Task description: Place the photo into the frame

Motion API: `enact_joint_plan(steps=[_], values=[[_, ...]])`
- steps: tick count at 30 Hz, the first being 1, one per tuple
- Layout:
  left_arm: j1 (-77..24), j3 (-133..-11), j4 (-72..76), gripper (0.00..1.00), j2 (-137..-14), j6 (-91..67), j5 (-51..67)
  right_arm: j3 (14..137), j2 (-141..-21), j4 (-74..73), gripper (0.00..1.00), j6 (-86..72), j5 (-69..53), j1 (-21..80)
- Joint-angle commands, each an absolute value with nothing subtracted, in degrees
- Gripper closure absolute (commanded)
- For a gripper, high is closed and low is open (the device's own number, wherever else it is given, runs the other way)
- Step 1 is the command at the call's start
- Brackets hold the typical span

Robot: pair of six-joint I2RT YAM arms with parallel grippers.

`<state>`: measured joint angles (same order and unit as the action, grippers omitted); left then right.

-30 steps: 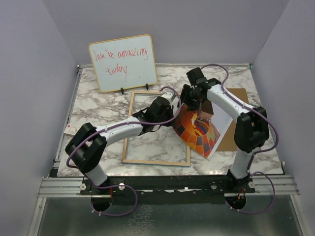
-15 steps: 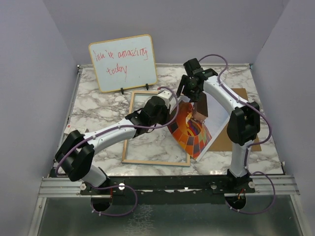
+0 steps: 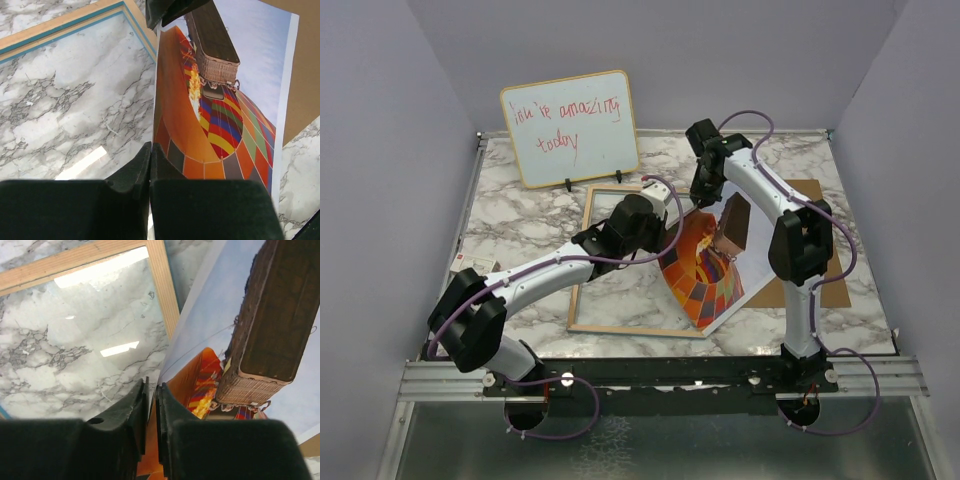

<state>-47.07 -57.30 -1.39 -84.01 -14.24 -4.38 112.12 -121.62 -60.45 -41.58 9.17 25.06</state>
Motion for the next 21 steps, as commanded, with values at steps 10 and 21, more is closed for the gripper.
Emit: enact_joint_plan(steps=[10,21], values=[[-47.4,-63.6,-6.8,0.33,-82.6,-16.4,-0.3,111.2,-112.8,-61.2,1.0,-38.1,19.1,25.1],[-42.1,-78.9,-11.0,0.04,-75.7,-21.5,6.6,102.2,-97.7,-41.4,1.0,-30.9,2.0,25.1]])
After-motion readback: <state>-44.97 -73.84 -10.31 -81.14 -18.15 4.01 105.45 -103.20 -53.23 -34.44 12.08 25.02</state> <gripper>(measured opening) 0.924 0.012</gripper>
